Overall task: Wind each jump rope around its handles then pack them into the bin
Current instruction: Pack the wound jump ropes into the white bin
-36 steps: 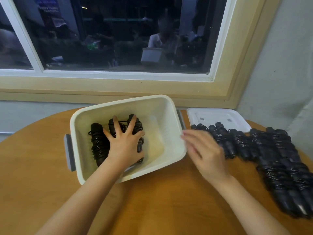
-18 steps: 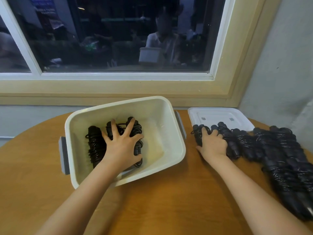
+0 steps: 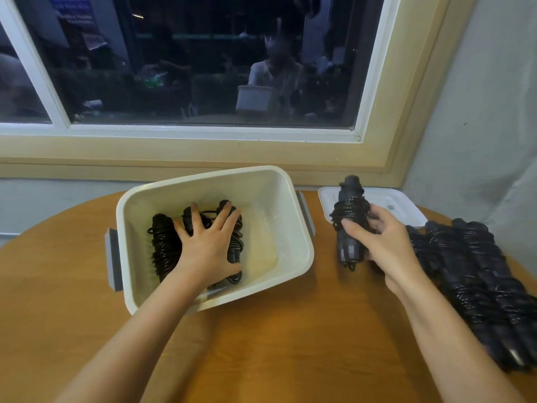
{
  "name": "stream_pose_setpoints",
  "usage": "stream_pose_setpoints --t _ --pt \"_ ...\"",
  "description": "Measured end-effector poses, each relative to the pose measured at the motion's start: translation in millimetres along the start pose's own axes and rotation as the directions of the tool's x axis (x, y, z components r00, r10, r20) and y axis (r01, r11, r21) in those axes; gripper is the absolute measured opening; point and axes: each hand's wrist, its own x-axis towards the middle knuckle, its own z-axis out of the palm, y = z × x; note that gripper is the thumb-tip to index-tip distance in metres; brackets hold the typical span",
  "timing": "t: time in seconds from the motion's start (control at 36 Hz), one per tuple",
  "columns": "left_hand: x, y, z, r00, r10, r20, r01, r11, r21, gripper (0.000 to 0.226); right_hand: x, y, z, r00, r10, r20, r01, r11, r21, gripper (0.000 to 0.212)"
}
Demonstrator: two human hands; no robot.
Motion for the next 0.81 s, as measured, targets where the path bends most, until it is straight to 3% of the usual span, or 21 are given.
stream_pose_setpoints --t 0.11,0.19,0.33,0.5,0.69,0.81 --pt "1 -2 0 1.0 -0.003 0.005 0.003 1.0 -0.031 0.118 -31 -49 13 0.983 -0.172 0.065 0.163 0.978 0.131 0.057" --pt "0 -1 0 1.0 -0.011 0.011 0.012 0.998 -0.061 0.12 -46 -68 41 0.946 -0.234 0.223 0.22 0.972 0.082 0.052" --pt "-3 2 -5 0.999 -0.047 0.027 0.049 0.993 -0.104 0.125 -38 -55 100 0.923 -0.196 0.33 0.277 0.936 -0.218 0.064" --pt "-6 -1 -6 0.998 -0.046 0.038 0.051 0.992 -0.118 0.126 -17 -34 138 0.939 -0.126 0.319 0.291 0.786 -0.545 0.062" --pt "-10 -2 -2 0.999 -0.047 0.012 0.048 0.994 -0.101 0.122 -1 -16 160 0.938 -0.078 0.336 0.268 0.779 -0.567 0.056" --pt "-11 -2 -4 0.999 -0.042 0.022 0.044 0.994 -0.099 0.118 4 -9 159 0.927 -0.062 0.37 0.304 0.7 -0.647 0.05"
